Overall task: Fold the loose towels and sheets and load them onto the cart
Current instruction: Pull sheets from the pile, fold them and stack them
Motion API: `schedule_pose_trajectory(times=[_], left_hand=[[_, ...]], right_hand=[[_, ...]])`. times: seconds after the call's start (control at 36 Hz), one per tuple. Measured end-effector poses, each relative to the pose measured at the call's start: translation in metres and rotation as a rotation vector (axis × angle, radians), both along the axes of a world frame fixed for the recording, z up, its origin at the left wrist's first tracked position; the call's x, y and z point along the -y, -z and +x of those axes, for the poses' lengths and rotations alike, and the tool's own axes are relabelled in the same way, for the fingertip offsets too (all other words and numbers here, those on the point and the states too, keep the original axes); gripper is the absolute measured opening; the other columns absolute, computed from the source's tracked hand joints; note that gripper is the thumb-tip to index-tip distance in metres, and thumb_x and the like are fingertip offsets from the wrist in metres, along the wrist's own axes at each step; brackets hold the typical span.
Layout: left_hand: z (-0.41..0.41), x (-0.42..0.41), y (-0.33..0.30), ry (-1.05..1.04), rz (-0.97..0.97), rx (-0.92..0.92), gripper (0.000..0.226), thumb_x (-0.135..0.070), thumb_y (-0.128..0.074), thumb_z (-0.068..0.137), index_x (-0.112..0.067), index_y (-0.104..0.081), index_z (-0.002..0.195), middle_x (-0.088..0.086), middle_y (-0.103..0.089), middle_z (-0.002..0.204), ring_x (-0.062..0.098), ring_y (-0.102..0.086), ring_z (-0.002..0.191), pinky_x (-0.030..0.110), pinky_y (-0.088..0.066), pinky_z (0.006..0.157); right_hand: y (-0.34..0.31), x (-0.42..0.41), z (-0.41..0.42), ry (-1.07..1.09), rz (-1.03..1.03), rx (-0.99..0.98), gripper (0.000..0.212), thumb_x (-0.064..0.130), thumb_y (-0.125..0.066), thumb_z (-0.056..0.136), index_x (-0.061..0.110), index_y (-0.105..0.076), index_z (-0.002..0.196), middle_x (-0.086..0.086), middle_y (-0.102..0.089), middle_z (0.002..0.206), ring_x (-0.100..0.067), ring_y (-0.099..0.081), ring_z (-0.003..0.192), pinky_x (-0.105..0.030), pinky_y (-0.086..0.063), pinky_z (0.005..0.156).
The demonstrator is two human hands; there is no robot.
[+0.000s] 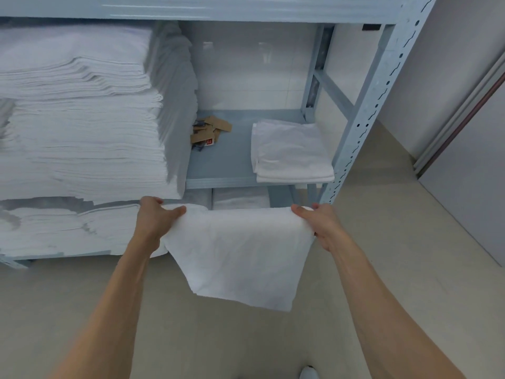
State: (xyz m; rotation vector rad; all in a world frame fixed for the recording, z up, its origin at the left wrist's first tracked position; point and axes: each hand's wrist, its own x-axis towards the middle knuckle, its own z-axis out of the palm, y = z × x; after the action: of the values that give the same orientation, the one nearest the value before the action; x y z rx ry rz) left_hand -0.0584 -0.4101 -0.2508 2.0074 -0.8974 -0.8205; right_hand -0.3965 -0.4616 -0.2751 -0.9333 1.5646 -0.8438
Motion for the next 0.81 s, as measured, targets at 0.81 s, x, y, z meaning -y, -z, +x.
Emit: schedule_pose_trajectory(times=[0.81], left_hand=[[-0.062, 0.021, 0.025, 0.655, 0.2, 0.867, 0.04, -0.05, -0.076, 0.079, -0.029, -0.074, 0.113, 0.006, -0.04, 0.123, 0.029, -0.028, 0.121, 0.038, -0.027, 0.096]], right_hand=[[0.01, 0.0, -0.039, -0.616, -0.099, -0.859, 0.027, 0.035, -0.076, 0.083, 0.016, -0.067, 0.1, -0.013, -0.056, 0.113, -0.029, -0.048, 0.106, -0.032, -0.04, 0.079]])
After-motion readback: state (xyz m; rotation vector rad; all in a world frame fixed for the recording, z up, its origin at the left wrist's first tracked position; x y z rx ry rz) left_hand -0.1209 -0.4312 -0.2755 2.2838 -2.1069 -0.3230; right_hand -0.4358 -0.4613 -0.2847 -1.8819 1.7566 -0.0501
